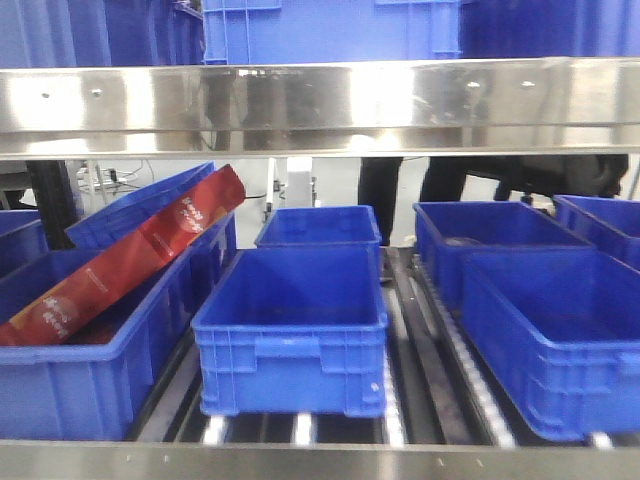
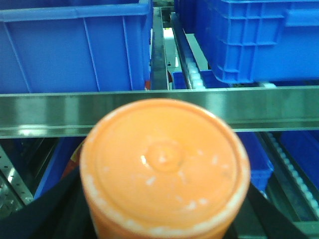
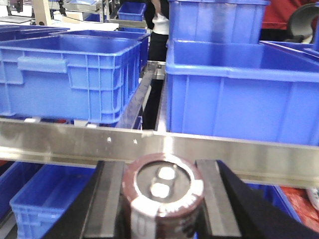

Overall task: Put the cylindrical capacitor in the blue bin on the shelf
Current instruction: 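Approach the shelf and position both grippers above the blue bins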

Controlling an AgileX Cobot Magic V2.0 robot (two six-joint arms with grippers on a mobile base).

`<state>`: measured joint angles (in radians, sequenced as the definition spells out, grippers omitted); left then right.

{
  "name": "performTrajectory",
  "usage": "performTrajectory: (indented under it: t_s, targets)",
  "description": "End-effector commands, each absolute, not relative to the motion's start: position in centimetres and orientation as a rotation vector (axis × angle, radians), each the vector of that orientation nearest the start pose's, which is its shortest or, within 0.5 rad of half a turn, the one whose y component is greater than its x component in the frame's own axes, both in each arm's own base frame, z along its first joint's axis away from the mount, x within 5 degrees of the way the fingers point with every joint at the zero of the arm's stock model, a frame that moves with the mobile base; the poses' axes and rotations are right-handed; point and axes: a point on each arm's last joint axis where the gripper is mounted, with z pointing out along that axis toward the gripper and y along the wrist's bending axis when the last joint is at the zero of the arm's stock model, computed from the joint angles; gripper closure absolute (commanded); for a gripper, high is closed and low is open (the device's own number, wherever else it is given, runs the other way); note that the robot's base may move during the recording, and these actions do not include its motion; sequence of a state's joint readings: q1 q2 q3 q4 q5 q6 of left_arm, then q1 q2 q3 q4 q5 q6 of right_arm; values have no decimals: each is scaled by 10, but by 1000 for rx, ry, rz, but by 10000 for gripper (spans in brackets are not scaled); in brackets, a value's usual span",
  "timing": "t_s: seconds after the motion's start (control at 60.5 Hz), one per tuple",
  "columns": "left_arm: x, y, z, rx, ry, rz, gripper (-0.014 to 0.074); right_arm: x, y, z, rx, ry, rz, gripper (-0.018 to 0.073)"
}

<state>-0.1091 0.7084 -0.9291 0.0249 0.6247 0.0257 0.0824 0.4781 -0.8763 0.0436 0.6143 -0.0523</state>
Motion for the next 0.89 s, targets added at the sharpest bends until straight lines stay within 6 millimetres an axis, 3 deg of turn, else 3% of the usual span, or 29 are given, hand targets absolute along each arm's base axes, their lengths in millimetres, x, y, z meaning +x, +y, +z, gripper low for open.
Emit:
performTrajectory:
  t_s: [0.0,0.876]
  targets:
    - [128,-14,408,140,1852,-39,707,66,7,418,-98,1652,69,721]
    - [128,-14,408,140,1852,-39,707,66,7,418,-98,1650,69,721]
